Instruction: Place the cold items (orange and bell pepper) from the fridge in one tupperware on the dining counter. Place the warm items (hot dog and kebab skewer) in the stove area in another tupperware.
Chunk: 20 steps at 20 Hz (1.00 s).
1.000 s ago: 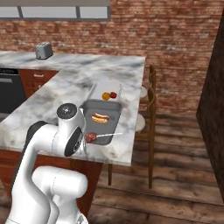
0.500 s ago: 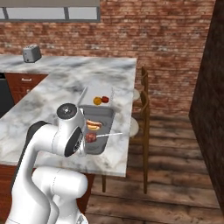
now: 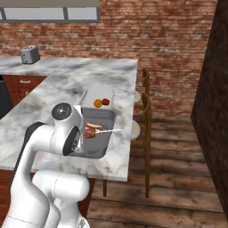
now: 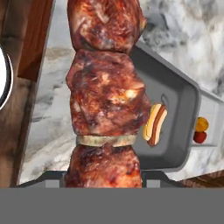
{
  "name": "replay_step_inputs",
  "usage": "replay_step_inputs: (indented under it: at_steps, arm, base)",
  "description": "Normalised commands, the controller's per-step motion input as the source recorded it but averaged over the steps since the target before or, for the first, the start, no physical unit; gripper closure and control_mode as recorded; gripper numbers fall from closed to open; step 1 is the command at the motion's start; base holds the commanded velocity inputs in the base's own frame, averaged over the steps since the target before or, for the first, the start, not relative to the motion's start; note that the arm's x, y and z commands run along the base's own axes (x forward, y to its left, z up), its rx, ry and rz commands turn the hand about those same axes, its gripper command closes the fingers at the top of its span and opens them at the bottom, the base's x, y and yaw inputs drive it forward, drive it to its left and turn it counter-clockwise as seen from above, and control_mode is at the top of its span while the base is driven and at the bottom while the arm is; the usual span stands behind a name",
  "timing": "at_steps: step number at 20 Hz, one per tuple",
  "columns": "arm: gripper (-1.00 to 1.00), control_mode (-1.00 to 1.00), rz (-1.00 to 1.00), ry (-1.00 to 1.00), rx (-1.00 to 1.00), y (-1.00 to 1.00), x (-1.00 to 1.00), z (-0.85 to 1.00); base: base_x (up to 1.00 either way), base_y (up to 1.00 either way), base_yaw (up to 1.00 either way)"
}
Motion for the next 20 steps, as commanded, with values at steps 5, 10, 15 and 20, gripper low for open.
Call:
replay_step_inputs:
  at_steps: [5, 10, 15, 20]
  arm:
    - [1.0, -1.0, -0.1, -0.02, 0.0, 0.17, 0.89, 0.15]
    - [1.0, -1.0, -0.01, 0.02, 0.0, -0.03, 0.71, -0.23]
    - [1.0, -1.0, 0.0, 0.03, 0.0, 0.0, 0.5, -0.45]
    - [1.0, -1.0, 0.02, 0.0, 0.0, 0.0, 0.27, -0.58]
  base:
    - [0.0, 0.0, 0.0]
    - [0.0, 0.0, 0.0]
    - [0.0, 0.0, 0.0]
    - [0.0, 0.0, 0.0]
